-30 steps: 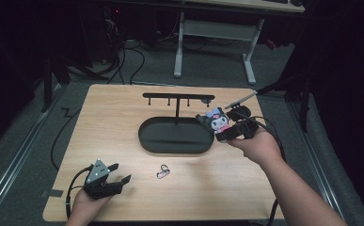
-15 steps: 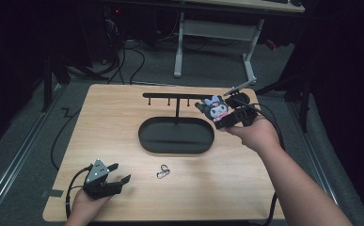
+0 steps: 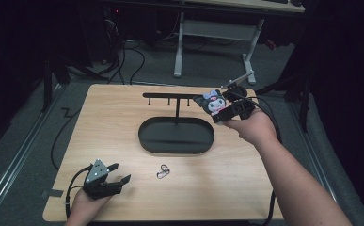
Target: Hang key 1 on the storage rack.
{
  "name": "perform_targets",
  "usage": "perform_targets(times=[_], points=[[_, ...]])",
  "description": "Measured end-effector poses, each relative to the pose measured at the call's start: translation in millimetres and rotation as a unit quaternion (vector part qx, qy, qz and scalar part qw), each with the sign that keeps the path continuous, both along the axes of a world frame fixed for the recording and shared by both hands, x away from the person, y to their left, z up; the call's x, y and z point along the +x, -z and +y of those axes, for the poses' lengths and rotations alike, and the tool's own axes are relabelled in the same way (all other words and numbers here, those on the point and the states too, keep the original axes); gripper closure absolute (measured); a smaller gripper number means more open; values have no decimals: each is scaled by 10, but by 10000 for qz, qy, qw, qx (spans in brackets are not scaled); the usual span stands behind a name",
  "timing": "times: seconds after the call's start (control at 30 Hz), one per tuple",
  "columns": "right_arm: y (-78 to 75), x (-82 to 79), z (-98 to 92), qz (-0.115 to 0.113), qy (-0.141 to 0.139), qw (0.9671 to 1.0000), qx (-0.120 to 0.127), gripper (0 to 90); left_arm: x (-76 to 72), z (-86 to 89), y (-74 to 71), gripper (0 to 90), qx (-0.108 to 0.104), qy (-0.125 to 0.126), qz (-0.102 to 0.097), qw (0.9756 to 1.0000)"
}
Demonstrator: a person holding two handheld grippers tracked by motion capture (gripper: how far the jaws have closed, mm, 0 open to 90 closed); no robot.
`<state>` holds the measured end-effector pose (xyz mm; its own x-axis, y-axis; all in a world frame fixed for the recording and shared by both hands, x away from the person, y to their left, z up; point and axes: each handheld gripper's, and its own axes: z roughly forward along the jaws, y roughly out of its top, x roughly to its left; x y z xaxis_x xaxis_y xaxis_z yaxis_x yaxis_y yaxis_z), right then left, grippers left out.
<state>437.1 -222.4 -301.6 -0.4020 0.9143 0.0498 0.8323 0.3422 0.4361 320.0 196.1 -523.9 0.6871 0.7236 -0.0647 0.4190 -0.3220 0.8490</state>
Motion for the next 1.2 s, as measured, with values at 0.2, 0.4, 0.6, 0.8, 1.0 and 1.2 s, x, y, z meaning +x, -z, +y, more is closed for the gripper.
perform_targets(times=[0.2,0.4,0.6,0.8,1.0,1.2], points=[[30,54,-26,-44,94,9999,-52,483,2,-3,5,323,46,27,15,10000],[79,15,-164,-44,226,9997,-20,483,5,-11,12,323,60,38,14,10000],[235,-60,-286,12,274,9996,36,483,1,-33,19,323,85,65,20,9999],[485,-103,-338,144,257,9995,64,483,-1,-43,29,323,135,81,38,9999],[674,-74,-302,233,214,9995,81,481,-2,-48,35,323,153,94,56,9998],[822,-20,-222,283,154,9994,118,477,-1,-52,39,323,178,102,58,9998]])
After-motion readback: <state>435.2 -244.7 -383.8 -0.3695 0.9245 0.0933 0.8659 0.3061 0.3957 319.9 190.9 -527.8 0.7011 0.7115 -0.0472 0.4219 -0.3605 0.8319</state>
